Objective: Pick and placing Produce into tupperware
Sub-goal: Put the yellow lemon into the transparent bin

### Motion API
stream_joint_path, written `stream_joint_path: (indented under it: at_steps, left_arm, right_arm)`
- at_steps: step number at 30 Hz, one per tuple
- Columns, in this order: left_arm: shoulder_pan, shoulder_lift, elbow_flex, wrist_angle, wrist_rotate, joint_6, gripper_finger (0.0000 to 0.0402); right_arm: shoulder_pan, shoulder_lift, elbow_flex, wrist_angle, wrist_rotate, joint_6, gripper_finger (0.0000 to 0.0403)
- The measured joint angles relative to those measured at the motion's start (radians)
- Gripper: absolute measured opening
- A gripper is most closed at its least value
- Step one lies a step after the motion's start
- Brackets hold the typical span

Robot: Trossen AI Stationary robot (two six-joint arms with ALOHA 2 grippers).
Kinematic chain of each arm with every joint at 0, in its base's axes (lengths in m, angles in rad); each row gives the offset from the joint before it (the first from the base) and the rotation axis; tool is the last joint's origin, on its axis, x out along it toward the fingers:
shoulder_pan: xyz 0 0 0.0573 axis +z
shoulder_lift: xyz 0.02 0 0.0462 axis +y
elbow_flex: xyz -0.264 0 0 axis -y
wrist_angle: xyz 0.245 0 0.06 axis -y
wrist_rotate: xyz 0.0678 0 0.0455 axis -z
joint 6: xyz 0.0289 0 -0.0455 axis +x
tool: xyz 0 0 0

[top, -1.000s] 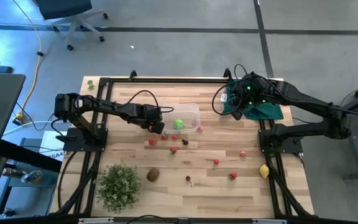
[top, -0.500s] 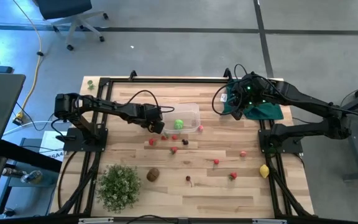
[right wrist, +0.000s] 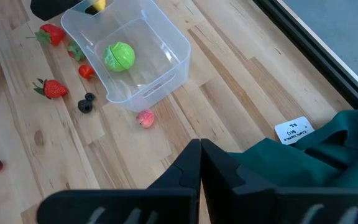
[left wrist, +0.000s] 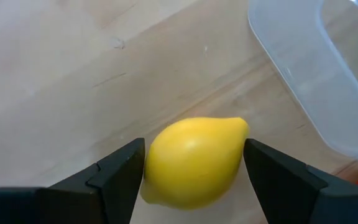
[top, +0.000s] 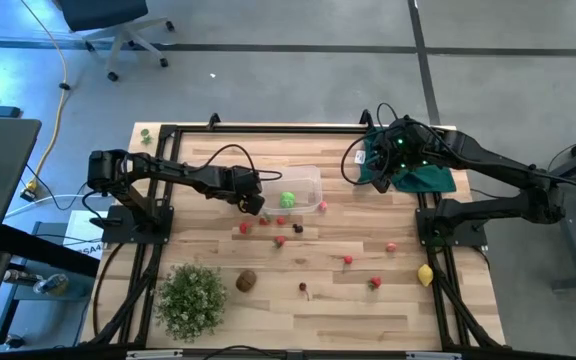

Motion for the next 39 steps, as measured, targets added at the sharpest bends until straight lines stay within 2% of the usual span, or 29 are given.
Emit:
stream_joint_path:
  at_steps: [5, 11, 33, 39]
  left_arm:
    - [0.0, 0.018, 0.0, 0.003, 0.001, 0.002, 0.0262]
    - [0.0, 0.067, 0.004, 0.05, 0.067, 0.004, 0.0262]
    - [-0.001, 0.07, 0.001, 0.067, 0.043, 0.054, 0.0262]
    - [0.001, 0.075, 0.033, 0.052, 0.02, 0.081, 0.0262]
  right_arm:
    - [0.0, 0.0, 0.0, 0.0, 0.0, 0.0, 0.0]
    - [0.0, 0.0, 0.0, 0.0, 0.0, 0.0, 0.0]
    - [0.0, 0.0, 0.0, 0.0, 0.0, 0.0, 0.0]
    - [0.0, 0.0, 0.0, 0.0, 0.0, 0.0, 0.0]
